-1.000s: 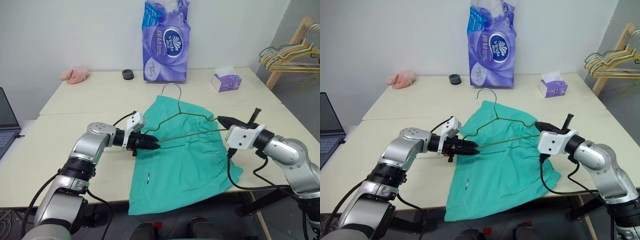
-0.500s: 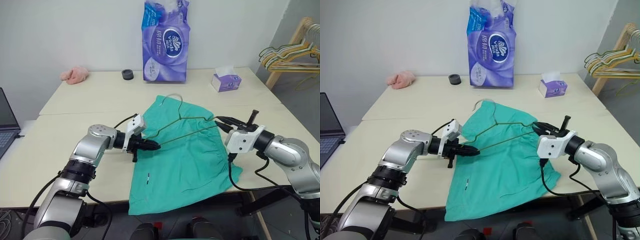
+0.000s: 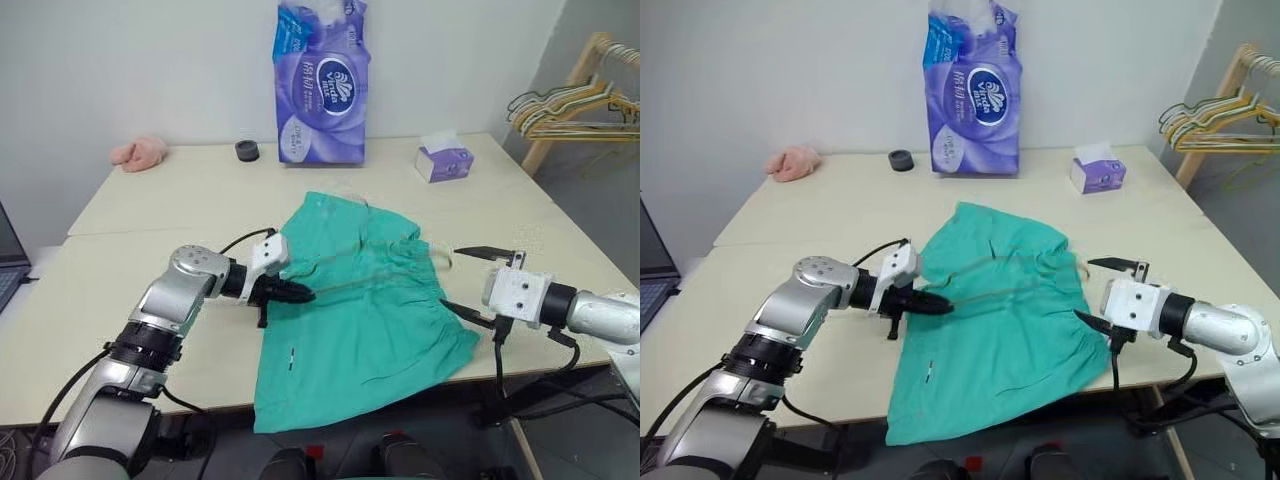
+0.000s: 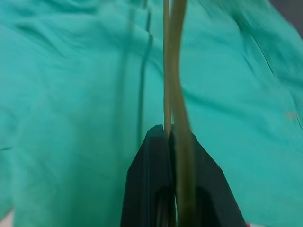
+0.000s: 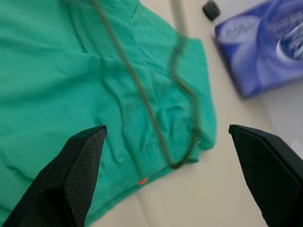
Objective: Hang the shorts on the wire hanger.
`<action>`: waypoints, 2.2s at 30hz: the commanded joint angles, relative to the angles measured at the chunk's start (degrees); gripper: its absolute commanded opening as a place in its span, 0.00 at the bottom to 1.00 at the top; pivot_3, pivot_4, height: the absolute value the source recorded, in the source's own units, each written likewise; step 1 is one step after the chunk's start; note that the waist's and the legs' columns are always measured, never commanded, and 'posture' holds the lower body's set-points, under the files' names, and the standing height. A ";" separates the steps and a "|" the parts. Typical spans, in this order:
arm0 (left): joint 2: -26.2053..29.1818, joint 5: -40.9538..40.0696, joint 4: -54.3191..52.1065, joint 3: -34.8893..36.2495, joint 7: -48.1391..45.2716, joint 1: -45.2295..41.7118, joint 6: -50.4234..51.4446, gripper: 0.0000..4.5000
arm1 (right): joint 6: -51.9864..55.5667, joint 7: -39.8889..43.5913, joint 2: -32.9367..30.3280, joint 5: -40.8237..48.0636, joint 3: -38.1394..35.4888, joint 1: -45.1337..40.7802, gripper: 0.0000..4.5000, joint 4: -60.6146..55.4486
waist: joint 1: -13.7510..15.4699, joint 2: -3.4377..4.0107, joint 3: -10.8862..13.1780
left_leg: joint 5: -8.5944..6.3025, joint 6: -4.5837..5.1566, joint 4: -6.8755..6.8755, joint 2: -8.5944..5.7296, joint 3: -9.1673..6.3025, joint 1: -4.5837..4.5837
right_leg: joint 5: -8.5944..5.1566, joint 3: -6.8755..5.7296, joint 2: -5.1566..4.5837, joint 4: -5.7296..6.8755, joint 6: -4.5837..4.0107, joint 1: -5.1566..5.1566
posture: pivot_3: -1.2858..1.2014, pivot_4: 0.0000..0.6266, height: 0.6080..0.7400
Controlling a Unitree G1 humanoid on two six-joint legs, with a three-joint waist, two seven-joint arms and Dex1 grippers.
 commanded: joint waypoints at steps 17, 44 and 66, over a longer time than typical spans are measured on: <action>0.92 4.86 -7.53 -2.58 -0.44 -0.65 -6.28 0.00 | 32.67 11.22 -10.50 15.37 1.76 -10.28 0.99 -6.39 | 0.35 -0.03 0.03 | 0.00 0.00 0.01 -0.04 -0.05 -0.10 | -0.16 -0.12 -0.08 -0.08 0.25 -0.04 | 0.47 0.08 1.00; -0.68 2.94 -10.64 -1.97 2.12 -0.06 -3.71 0.00 | 32.34 6.49 -4.82 6.63 18.61 -15.82 0.72 -2.08 | 0.34 -0.01 0.05 | 0.00 0.00 0.02 -0.02 -0.09 -0.12 | -0.13 -0.16 -0.10 -0.07 0.21 -0.06 | 0.47 0.09 1.00; -2.23 1.05 -10.58 -1.18 3.80 0.92 -2.78 0.28 | 32.72 8.39 -3.72 4.64 20.22 -16.72 0.00 -1.96 | 0.34 -0.01 0.05 | 0.00 0.00 0.02 -0.03 -0.15 -0.12 | -0.03 -0.20 -0.09 -0.06 0.02 -0.05 | 0.47 0.08 1.00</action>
